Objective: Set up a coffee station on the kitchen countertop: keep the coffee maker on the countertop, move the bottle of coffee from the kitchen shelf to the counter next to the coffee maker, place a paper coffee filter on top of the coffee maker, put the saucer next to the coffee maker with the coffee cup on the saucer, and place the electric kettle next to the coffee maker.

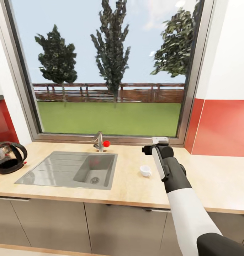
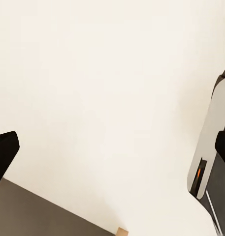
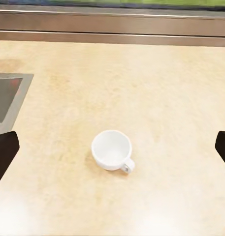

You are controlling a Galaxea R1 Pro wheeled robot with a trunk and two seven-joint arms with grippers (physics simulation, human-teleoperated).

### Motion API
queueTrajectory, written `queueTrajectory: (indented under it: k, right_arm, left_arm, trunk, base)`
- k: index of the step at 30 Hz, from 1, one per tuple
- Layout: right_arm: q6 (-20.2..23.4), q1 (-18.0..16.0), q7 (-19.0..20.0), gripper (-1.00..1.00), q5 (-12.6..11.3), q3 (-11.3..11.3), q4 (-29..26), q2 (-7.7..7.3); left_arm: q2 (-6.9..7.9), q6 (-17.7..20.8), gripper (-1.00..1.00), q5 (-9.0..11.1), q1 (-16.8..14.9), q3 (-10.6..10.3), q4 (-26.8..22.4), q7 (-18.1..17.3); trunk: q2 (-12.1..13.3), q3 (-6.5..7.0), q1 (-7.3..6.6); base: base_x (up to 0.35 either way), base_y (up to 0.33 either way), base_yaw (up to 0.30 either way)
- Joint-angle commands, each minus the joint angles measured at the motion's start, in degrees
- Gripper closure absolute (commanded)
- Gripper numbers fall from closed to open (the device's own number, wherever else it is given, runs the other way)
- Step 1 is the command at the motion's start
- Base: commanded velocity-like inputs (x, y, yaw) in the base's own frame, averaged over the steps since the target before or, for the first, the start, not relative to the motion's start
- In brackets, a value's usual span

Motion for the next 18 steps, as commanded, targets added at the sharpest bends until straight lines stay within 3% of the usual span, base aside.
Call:
queueTrajectory:
  k: [1, 9, 18]
  right_arm:
    - [0.56, -0.01, -0.25, -1.0, -0.11, 0.02, 0.0, 0.0]
    - [3.08, 0.05, -0.25, -1.0, 0.02, -0.05, 0.43, 0.0]
    - [3.18, 0.34, -0.25, -1.0, 0.04, -0.12, 2.06, -0.04]
  left_arm:
    - [0.01, -0.23, -1.0, -0.34, -0.02, 0.44, 0.08, 0.12]
    - [0.02, -0.23, -1.0, -0.36, -0.02, 0.45, 0.15, 0.01]
    - [-0.02, -0.16, -1.0, -0.36, -0.01, 0.45, 0.24, -0.05]
  trunk:
    - [-0.04, -0.03, 0.03]
    - [-0.04, -0.03, 0.03]
    - [-0.04, -0.03, 0.03]
  base:
    - [0.066, 0.0, 0.0]
    - [0.048, 0.0, 0.0]
    - [0.28, 0.0, 0.0]
